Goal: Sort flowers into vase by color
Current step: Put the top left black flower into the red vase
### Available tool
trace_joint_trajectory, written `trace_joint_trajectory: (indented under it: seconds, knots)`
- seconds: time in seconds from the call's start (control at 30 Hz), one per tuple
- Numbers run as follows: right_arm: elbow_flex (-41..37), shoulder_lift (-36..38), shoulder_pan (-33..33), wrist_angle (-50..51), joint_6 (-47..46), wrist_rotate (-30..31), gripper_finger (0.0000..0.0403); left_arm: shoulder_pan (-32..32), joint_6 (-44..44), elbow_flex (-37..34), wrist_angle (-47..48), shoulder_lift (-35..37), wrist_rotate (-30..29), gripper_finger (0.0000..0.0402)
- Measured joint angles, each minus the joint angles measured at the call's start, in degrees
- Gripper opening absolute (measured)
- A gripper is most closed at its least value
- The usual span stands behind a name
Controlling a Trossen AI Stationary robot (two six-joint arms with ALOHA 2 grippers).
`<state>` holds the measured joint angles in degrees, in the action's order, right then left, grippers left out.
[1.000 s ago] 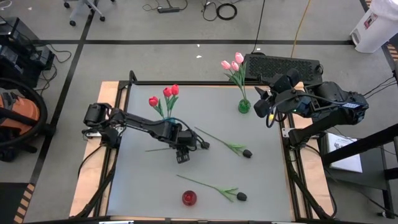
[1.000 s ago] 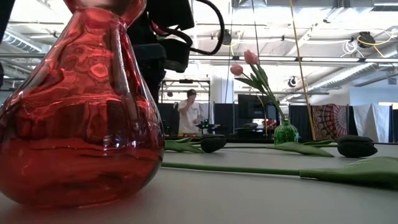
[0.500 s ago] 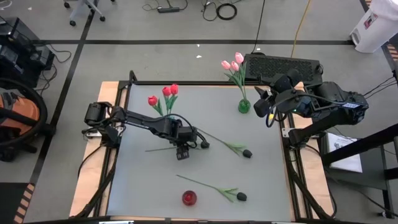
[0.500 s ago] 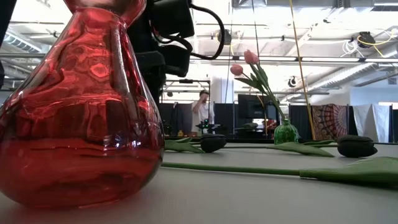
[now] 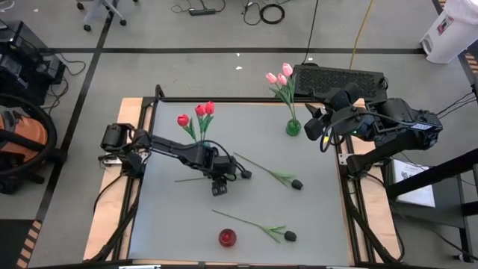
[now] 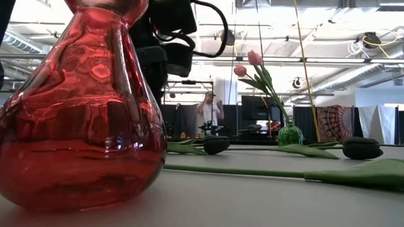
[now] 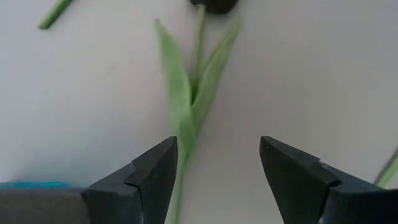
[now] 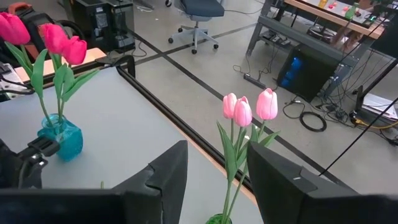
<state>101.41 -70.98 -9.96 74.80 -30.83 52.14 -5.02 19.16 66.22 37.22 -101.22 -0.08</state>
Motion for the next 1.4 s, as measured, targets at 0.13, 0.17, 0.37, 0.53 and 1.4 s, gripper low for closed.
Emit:
trace_joint_trajectory:
  seconds: [0.13, 0.17, 0.37, 0.53, 1.4]
  knots:
    - [0.0, 0.0, 0.0, 0.0, 0.06, 0.0, 0.0157, -1.13, 1.08, 0.0, -1.29, -1.29, 0.02, 0.0233]
    - [0.01, 0.01, 0.01, 0.02, 0.06, 0.01, 0.0157, -1.21, 1.37, 0.0, -1.85, -2.05, 0.03, 0.0233]
    - [0.0, 0.02, 0.0, 0.14, 0.07, -0.04, 0.0157, -1.8, 1.51, 0.17, -2.08, -5.74, 0.46, 0.0233]
    - [0.0, 0.01, 0.0, 0.13, 0.04, -1.41, 0.0157, -1.63, 1.53, 0.26, -2.53, -5.69, 0.01, 0.0233]
    - [0.0, 0.0, 0.02, 0.46, 1.59, -1.51, 0.0157, 0.51, 6.94, 0.24, -2.44, -5.71, 9.76, 0.0098]
